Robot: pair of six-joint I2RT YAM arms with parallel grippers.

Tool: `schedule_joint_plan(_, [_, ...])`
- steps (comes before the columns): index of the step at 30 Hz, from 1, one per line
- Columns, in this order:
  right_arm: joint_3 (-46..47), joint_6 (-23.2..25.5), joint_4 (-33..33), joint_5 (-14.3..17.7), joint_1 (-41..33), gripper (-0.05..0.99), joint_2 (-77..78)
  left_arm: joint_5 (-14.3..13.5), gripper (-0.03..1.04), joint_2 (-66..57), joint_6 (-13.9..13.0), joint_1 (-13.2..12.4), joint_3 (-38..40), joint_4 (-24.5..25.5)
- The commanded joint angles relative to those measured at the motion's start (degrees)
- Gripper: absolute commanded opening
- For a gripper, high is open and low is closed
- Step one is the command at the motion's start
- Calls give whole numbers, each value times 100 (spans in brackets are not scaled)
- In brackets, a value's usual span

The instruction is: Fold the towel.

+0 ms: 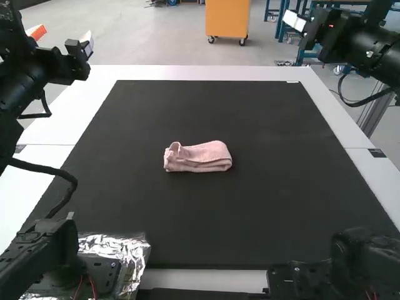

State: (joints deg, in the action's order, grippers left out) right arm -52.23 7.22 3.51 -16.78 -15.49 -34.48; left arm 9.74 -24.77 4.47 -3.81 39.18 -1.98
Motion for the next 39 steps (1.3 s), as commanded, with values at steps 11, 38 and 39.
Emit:
schedule_joint_plan(11, [292, 174, 1187, 280, 898, 92, 3281, -235, 96, 2460, -95, -84, 275, 1340])
schedule_joint_plan(38, [5232, -2234, -2065, 2688, 1092, 92, 3439, -763, 96, 2477, 36, -32, -3909, -1235])
schedule_joint_plan(39, [5223, -2041, -1625, 2688, 1092, 92, 3430, -772, 96, 2477, 309, -32, -3909, -892])
